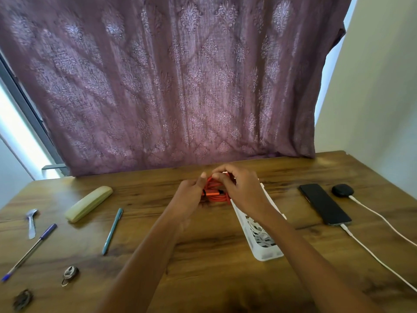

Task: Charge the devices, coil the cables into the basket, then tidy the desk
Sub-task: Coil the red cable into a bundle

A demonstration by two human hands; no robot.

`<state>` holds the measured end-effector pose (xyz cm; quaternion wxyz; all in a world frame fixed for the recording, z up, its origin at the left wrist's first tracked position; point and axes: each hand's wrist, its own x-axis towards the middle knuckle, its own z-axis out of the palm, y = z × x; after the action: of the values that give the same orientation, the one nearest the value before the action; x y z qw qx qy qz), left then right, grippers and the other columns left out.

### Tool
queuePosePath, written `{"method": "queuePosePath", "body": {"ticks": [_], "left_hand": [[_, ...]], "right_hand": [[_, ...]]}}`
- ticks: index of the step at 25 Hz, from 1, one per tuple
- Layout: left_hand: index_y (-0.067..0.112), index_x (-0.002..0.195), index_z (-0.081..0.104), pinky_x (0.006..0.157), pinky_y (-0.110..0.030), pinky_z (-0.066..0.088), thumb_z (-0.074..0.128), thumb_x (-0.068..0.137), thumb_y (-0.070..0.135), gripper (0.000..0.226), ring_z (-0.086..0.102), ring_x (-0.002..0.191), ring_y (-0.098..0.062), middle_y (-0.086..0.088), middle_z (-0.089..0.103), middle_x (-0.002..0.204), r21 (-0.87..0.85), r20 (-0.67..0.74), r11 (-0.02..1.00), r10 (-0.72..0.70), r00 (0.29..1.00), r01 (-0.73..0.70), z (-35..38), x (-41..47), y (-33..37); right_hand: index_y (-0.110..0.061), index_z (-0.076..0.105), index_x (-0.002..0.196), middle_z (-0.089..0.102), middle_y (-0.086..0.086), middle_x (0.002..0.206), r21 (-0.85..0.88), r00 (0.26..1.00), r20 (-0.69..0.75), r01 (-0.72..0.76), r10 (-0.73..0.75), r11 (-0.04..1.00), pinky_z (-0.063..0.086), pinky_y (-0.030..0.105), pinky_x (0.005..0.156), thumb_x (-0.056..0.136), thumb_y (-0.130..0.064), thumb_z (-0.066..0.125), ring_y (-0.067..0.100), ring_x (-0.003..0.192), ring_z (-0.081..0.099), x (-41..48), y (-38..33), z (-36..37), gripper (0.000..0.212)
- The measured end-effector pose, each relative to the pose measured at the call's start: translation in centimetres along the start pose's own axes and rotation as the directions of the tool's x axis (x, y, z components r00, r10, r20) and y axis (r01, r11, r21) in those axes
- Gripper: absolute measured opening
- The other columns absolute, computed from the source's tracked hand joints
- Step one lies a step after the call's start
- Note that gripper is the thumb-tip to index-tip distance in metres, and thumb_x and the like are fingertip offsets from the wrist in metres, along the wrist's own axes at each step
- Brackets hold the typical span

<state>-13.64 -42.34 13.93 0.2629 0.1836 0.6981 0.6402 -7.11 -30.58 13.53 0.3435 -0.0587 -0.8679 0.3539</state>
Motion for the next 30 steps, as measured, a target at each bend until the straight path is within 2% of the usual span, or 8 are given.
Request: {"method": "queuePosePath", "body": {"ticks": [3, 5, 9, 17, 22, 25, 27, 30], "left_hand": [[0.007, 0.091, 0.067, 0.077, -0.037, 0.052, 0.04, 0.098, 0.033, 0.038, 0.065, 0.086, -0.024, -0.012, 0.071, 0.09, -0.074, 0.011, 0.997, -0.005, 1.0, 0.006, 0.3, -0.3, 0.0], [-0.001, 0.097, 0.066, 0.086, -0.046, 0.053, 0.042, 0.098, 0.03, 0.039, 0.066, 0.094, -0.033, -0.021, 0.069, 0.099, -0.105, -0.005, 0.994, 0.01, 1.0, -0.011, 0.4, -0.5, -0.1], [-0.012, 0.103, 0.059, 0.082, -0.045, 0.056, 0.047, 0.096, 0.023, 0.039, 0.068, 0.09, -0.033, -0.026, 0.067, 0.101, -0.074, -0.018, 0.996, 0.04, 0.999, -0.041, 0.4, -0.5, -0.4], [0.016, 0.088, 0.075, 0.091, -0.047, 0.052, 0.071, 0.078, 0.028, 0.016, 0.07, 0.087, -0.025, -0.008, 0.075, 0.086, 0.044, -0.056, 0.988, 0.152, 0.987, -0.149, -0.2, -0.6, -0.5], [0.009, 0.094, 0.073, 0.089, -0.042, 0.054, 0.069, 0.081, 0.016, 0.015, 0.07, 0.088, -0.022, -0.01, 0.074, 0.089, -0.039, -0.197, 0.989, 0.136, 0.971, -0.146, 0.5, -0.6, -0.2], [0.008, 0.091, 0.071, 0.093, -0.046, 0.051, 0.062, 0.088, 0.019, 0.014, 0.068, 0.09, -0.025, -0.011, 0.072, 0.09, -0.066, -0.185, 0.994, 0.071, 0.98, -0.084, 0.9, -0.5, 0.0], [0.005, 0.087, 0.068, 0.088, -0.046, 0.053, 0.057, 0.091, 0.018, 0.017, 0.068, 0.085, -0.024, -0.012, 0.071, 0.087, -0.15, -0.129, 0.989, -0.001, 0.992, -0.018, 1.1, -0.5, 0.4], [0.0, 0.087, 0.064, 0.058, -0.032, 0.059, 0.054, 0.092, 0.013, 0.017, 0.069, 0.064, -0.015, -0.012, 0.067, 0.081, -0.406, -0.07, 0.912, -0.087, 0.994, 0.052, 1.3, -1.1, 1.2]], "right_hand": [[-0.012, 0.068, 0.083, 0.063, -0.015, 0.07, 0.119, 0.997, -0.04, -0.067, 0.072, 0.991, 0.04, 0.007, 0.064, 0.089, -0.015, 0.061, -0.002, 0.069, 0.058, -0.1, -0.3, -0.2, 0.01], [-0.013, 0.065, 0.08, 0.061, -0.014, 0.069, 0.186, 0.993, -0.046, -0.102, 0.112, 0.977, 0.041, 0.008, 0.064, 0.088, -0.014, 0.061, -0.002, 0.067, 0.057, -0.2, -0.4, -0.1, 0.01], [-0.012, 0.064, 0.079, 0.062, -0.009, 0.071, 0.225, 0.993, -0.024, -0.111, 0.119, 0.968, 0.044, 0.012, 0.063, 0.088, -0.012, 0.061, 0.004, 0.067, 0.057, -0.3, -0.2, -0.1, 0.009], [-0.018, 0.058, 0.098, 0.066, -0.002, 0.087, 0.322, 0.983, 0.103, -0.18, 0.155, 0.929, 0.048, 0.019, 0.071, 0.089, -0.019, 0.06, 0.01, 0.083, 0.063, 0.3, 0.2, -0.6, 0.009], [-0.02, 0.042, 0.1, 0.063, 0.015, 0.089, 0.278, 0.966, 0.136, -0.249, 0.218, 0.928, 0.049, 0.028, 0.065, 0.091, -0.023, 0.058, 0.02, 0.079, 0.061, 0.6, 0.2, -0.3, 0.019], [-0.021, 0.036, 0.099, 0.063, 0.022, 0.089, 0.25, 0.965, 0.193, -0.221, 0.176, 0.943, 0.05, 0.039, 0.07, 0.094, -0.023, 0.053, 0.027, 0.077, 0.061, 0.8, 0.2, -0.4, 0.018], [-0.025, 0.036, 0.095, 0.061, 0.02, 0.086, 0.328, 0.965, 0.2, -0.231, 0.172, 0.916, 0.048, 0.033, 0.065, 0.094, -0.022, 0.053, 0.019, 0.073, 0.058, 0.7, 0.3, -0.5, 0.017], [-0.025, 0.04, 0.096, 0.059, 0.019, 0.088, 0.424, 0.966, 0.171, -0.25, 0.194, 0.871, 0.047, 0.026, 0.063, 0.092, -0.025, 0.055, 0.016, 0.075, 0.058, 0.4, 0.6, -0.3, 0.015]]}}
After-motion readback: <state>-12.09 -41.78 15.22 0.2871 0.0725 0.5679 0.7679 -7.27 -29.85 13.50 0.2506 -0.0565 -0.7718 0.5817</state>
